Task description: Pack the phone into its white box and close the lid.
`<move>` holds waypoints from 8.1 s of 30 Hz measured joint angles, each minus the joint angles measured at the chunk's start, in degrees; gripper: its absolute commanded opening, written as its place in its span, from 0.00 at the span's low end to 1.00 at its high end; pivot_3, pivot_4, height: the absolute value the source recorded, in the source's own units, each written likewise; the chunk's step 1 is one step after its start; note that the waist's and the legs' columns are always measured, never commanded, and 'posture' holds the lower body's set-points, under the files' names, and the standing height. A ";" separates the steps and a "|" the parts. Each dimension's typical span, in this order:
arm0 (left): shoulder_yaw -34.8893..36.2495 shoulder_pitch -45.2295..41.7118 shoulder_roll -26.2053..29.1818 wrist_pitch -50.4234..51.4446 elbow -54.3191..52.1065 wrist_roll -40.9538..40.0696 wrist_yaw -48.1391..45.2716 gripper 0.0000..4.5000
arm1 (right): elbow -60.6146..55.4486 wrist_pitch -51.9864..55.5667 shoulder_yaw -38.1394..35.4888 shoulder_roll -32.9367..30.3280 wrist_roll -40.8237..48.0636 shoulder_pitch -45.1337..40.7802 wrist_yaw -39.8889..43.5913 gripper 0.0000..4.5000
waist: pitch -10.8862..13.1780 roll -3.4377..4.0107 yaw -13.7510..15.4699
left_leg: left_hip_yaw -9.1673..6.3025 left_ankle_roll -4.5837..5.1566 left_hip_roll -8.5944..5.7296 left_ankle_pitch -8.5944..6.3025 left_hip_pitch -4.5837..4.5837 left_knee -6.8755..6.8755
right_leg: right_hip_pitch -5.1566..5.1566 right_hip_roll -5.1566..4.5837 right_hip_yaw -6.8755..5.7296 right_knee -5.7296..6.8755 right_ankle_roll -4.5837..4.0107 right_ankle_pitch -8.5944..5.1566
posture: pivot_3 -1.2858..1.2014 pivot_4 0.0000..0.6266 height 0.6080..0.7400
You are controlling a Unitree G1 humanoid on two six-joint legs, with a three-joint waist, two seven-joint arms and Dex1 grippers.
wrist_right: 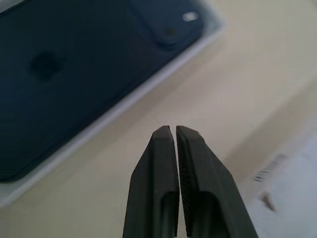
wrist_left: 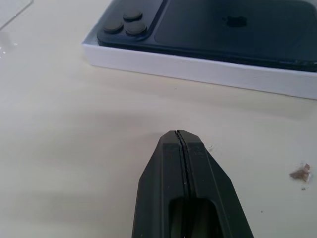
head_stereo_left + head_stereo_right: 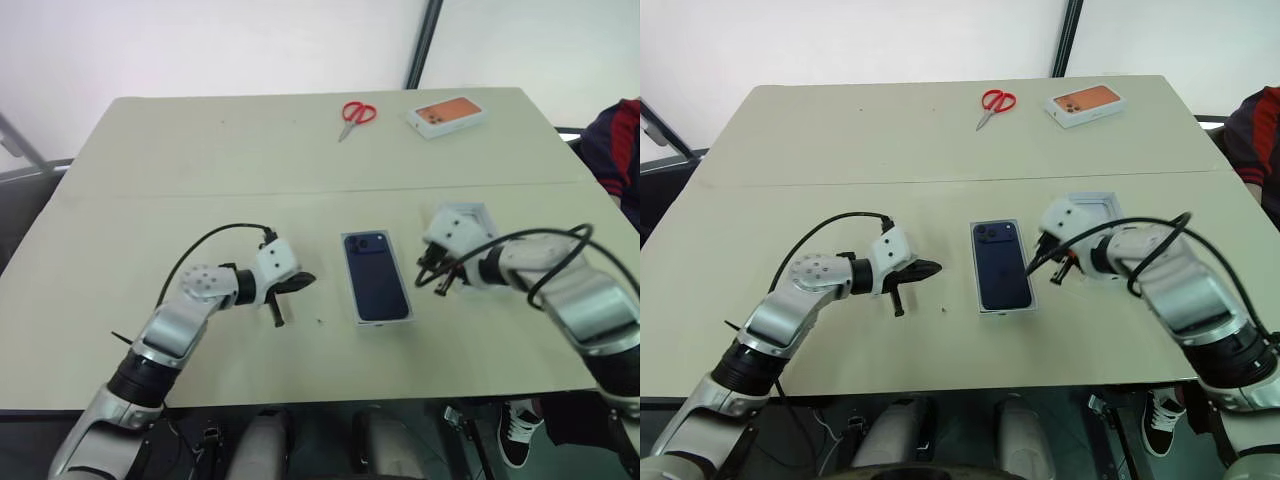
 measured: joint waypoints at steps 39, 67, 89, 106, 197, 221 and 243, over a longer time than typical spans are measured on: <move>-9.33 -11.76 -16.55 0.49 13.83 5.95 0.19 0.00 | 1.26 -5.84 -2.47 -6.52 -5.30 4.76 5.85 0.20 | 0.00 0.01 1.29 | -0.01 0.30 -0.04 -0.18 -0.10 0.44 | 0.09 0.01 -0.02 0.01 0.01 -0.01 | 0.52 0.24 1.00; 7.32 4.32 0.37 -9.74 -4.01 -7.57 -7.65 0.00 | 26.56 28.10 -11.79 10.37 2.71 -16.36 -9.42 0.02 | 0.02 0.10 -0.05 | 0.04 0.35 -0.03 -0.21 -0.13 0.42 | 0.04 -0.06 0.05 0.01 0.01 0.00 | 0.52 0.24 1.00; 12.67 3.35 0.78 -11.96 3.57 -7.62 -2.76 0.00 | 18.19 25.22 -22.96 18.89 92.35 -11.29 -47.03 0.01 | 0.08 0.10 0.09 | 0.02 0.48 0.04 -0.28 -0.23 0.50 | 0.10 -0.10 0.01 -0.04 0.02 -0.01 | 0.52 0.24 1.00; 7.06 0.18 -6.51 -12.54 4.82 -4.46 1.31 0.00 | 14.32 10.29 -24.00 27.04 102.70 1.46 -81.09 0.75 | 0.06 0.11 0.18 | 0.06 0.51 0.03 -0.30 -0.15 0.53 | 0.15 0.01 0.05 -0.01 0.03 0.00 | 0.52 0.24 1.00; -6.22 -6.02 -13.77 4.32 2.19 2.23 -0.68 0.00 | -1.62 -7.85 -6.87 -6.95 0.91 5.90 1.57 0.02 | 0.10 0.17 0.18 | 0.04 0.59 0.01 -0.34 -0.12 0.54 | 0.17 0.01 0.05 -0.08 0.04 -0.01 | 0.52 0.24 1.00; -6.25 -6.13 -14.30 2.96 2.82 1.83 -2.45 0.00 | -3.74 -7.35 -7.99 -7.50 -1.24 10.40 2.42 0.02 | 0.10 0.17 0.19 | 0.04 0.59 0.01 -0.34 -0.08 0.55 | 0.21 0.01 0.04 -0.08 0.04 -0.01 | 0.52 0.24 1.00; -6.18 -6.18 -14.67 2.61 3.70 2.37 -1.01 0.00 | -3.07 -7.27 -7.55 -6.83 -1.92 11.41 3.40 0.02 | 0.10 0.17 0.19 | 0.04 0.59 0.01 -0.34 -0.07 0.55 | 0.22 0.01 0.04 -0.07 0.04 -0.01 | 0.52 0.24 1.00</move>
